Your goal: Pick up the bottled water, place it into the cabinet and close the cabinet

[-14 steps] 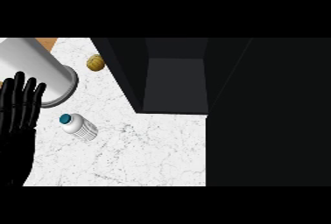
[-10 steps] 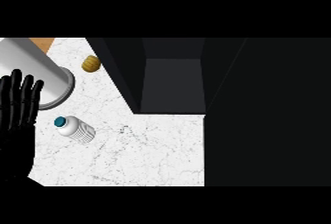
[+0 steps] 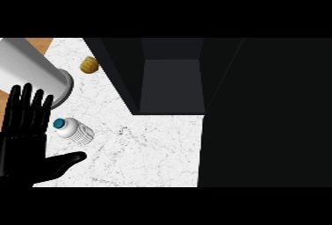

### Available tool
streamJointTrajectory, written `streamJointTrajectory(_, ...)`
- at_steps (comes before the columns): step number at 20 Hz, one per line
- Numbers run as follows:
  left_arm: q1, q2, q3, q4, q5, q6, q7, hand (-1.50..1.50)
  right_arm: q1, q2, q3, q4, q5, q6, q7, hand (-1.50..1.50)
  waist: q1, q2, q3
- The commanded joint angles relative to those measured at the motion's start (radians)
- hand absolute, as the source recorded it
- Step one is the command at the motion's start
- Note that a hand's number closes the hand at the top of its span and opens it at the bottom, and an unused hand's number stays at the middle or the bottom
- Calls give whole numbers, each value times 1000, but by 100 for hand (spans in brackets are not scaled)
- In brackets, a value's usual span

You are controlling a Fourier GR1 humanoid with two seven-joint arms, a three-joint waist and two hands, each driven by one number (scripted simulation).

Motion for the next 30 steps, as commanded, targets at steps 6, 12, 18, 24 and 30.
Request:
streamJointTrajectory(6, 124, -13, -14, -130, 41, 33, 95, -150, 195, 22, 82, -78, -37, 29, -34, -150, 0, -1, 0)
streamJointTrajectory(12, 275, -12, -19, -161, 90, -27, 1, -150, 150, 15, 73, -76, -48, 7, -7, -150, 5, 0, 0)
streamJointTrajectory(18, 394, -15, -56, -130, 101, -76, -128, -150, 251, 9, 129, -128, -21, 22, -49, -150, 5, -1, 0)
streamJointTrajectory(24, 485, -15, -51, -138, 131, -118, -217, -150, 327, 21, 179, -44, 45, 65, -194, -150, 8, -2, 0)
streamJointTrajectory(30, 282, 31, 138, 14, 192, -103, -163, -150, 323, -10, 118, -46, -6, 81, -209, -150, 1, 0, 0)
